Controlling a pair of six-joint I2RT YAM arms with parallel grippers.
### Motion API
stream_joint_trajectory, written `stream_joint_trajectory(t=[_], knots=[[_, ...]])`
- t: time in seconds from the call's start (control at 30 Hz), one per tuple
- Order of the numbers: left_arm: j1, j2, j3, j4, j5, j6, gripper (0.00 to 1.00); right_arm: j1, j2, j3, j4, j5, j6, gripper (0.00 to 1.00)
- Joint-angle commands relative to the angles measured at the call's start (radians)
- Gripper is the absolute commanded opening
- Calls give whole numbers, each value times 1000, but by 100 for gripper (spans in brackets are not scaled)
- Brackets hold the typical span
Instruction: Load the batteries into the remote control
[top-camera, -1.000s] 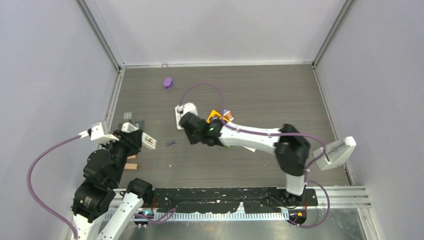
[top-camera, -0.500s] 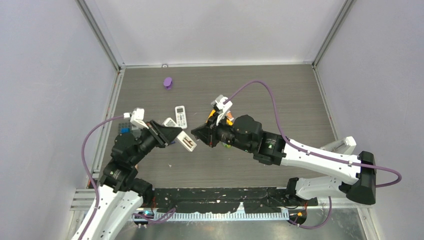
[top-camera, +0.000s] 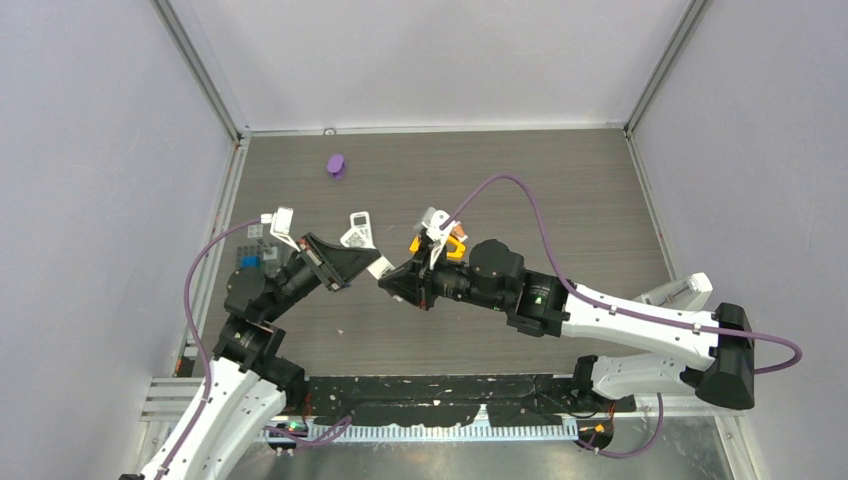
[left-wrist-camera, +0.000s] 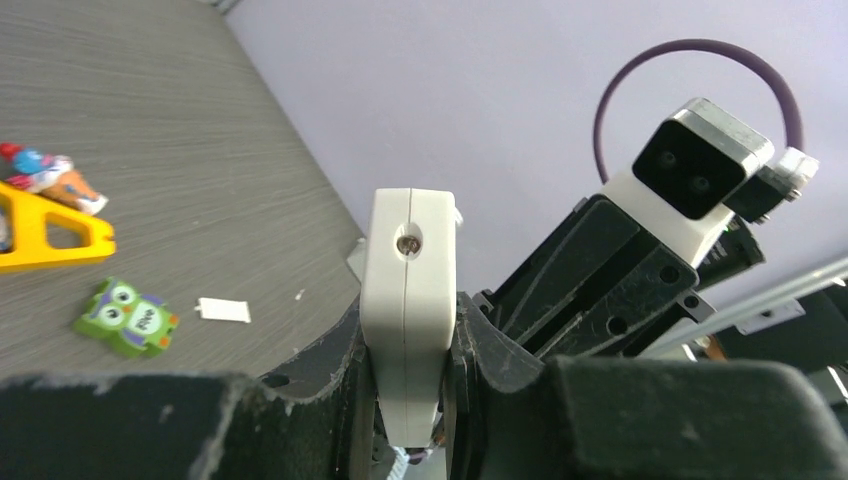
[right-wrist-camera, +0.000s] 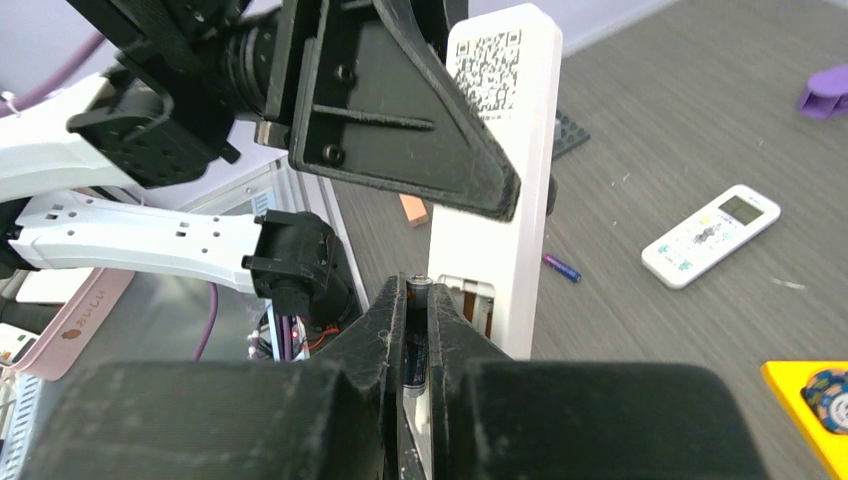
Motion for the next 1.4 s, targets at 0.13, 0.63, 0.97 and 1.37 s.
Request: stream_joint_trajectory(t=[0.13, 0.63, 0.97, 1.37], knots=[[-1, 28, -2, 268, 132, -96, 0, 1, -77, -54, 130, 22, -66, 5], [-1, 47, -7, 293, 110, -182, 0, 22, -96, -100, 178, 37, -137, 5], [-1, 28, 17, 223, 82, -188, 0, 23, -101, -114, 136, 56, -187, 6], [-1, 17, 24, 155, 31, -216, 0, 24, -78, -128, 107, 7, -187, 11]])
